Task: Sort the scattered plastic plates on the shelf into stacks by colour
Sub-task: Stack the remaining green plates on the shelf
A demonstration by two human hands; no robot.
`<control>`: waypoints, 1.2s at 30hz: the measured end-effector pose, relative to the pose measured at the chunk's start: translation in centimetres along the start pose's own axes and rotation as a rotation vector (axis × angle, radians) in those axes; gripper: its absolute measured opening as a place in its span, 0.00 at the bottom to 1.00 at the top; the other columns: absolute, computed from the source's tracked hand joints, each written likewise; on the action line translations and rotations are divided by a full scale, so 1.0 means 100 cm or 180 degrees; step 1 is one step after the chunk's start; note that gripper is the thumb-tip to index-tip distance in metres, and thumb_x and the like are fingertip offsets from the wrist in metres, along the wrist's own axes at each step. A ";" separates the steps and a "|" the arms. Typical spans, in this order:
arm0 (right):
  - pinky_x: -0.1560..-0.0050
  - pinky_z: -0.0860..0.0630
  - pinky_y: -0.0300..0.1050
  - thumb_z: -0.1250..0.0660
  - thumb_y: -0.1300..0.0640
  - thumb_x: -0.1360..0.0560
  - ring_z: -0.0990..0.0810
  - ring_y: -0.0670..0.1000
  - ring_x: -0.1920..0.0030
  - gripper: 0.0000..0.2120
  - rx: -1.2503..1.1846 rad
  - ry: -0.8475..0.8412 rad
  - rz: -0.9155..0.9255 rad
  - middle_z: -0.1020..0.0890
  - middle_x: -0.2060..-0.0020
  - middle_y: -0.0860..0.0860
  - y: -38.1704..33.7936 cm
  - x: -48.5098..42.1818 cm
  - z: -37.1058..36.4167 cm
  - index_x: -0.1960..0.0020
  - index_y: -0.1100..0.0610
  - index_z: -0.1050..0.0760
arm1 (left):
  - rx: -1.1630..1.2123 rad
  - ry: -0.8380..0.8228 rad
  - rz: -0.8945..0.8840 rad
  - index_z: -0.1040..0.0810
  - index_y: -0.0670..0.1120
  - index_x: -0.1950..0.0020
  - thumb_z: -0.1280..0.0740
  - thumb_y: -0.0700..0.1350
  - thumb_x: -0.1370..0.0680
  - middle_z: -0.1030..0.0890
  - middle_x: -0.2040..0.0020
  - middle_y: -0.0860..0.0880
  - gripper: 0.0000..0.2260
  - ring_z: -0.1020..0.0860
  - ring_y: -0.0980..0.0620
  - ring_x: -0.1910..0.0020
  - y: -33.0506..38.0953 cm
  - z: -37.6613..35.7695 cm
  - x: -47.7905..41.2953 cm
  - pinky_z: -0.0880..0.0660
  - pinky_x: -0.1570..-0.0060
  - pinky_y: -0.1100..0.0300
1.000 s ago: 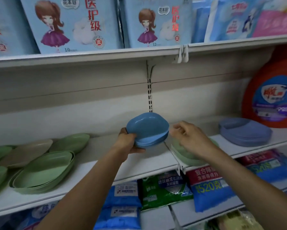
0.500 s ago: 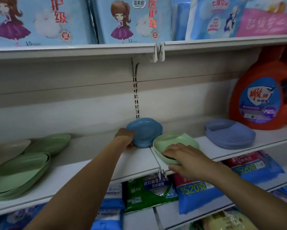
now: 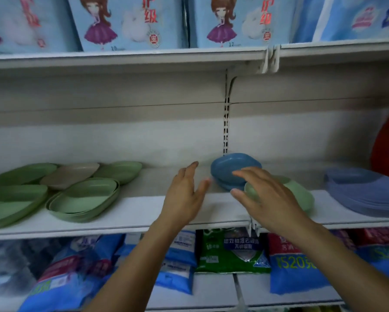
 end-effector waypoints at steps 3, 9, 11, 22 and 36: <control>0.49 0.29 0.42 0.38 0.44 0.23 0.25 0.46 0.42 0.17 -0.0221 0.0128 0.0096 0.24 0.40 0.43 -0.020 -0.002 -0.016 0.37 0.49 0.26 | -0.0173 0.0299 -0.0098 0.39 0.52 0.24 0.41 0.57 0.19 0.28 0.31 0.51 0.24 0.29 0.53 0.35 -0.010 0.029 0.037 0.29 0.38 0.53; 0.50 0.24 0.47 0.37 0.46 0.23 0.23 0.40 0.53 0.10 -0.0800 -0.0287 0.0073 0.22 0.52 0.38 -0.077 -0.019 -0.066 0.43 0.46 0.24 | -0.0534 0.0658 -0.0100 0.32 0.54 0.29 0.40 0.56 0.20 0.22 0.41 0.56 0.20 0.26 0.56 0.41 -0.061 0.099 0.087 0.27 0.45 0.56; 0.51 0.23 0.49 0.37 0.46 0.23 0.23 0.39 0.55 0.07 -0.0904 -0.0431 0.0099 0.21 0.56 0.38 -0.099 -0.030 -0.084 0.48 0.45 0.23 | -0.0613 0.0757 -0.0016 0.28 0.53 0.31 0.40 0.58 0.21 0.21 0.42 0.55 0.20 0.25 0.55 0.42 -0.087 0.127 0.094 0.27 0.46 0.57; 0.59 0.20 0.47 0.44 0.28 0.28 0.18 0.51 0.70 0.30 -0.0553 -0.1050 -0.0800 0.17 0.69 0.50 -0.209 -0.108 -0.163 0.60 0.55 0.25 | -0.0638 0.0412 0.0848 0.24 0.46 0.34 0.39 0.50 0.19 0.19 0.40 0.46 0.16 0.21 0.45 0.44 -0.207 0.236 0.060 0.27 0.44 0.56; 0.59 0.32 0.43 0.37 0.63 0.30 0.25 0.56 0.54 0.07 0.1250 -0.1442 -0.1164 0.23 0.52 0.55 -0.227 -0.133 -0.164 0.57 0.57 0.35 | 0.0828 -0.0256 0.0680 0.21 0.49 0.39 0.38 0.49 0.20 0.18 0.52 0.51 0.12 0.17 0.53 0.58 -0.223 0.236 0.058 0.18 0.57 0.52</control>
Point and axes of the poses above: each hand's wrist, its own x-axis away from the middle knuckle, its own z-axis out of the back of the hand, y = z × x, the point moved 4 cm from there along -x, towards the middle knuckle
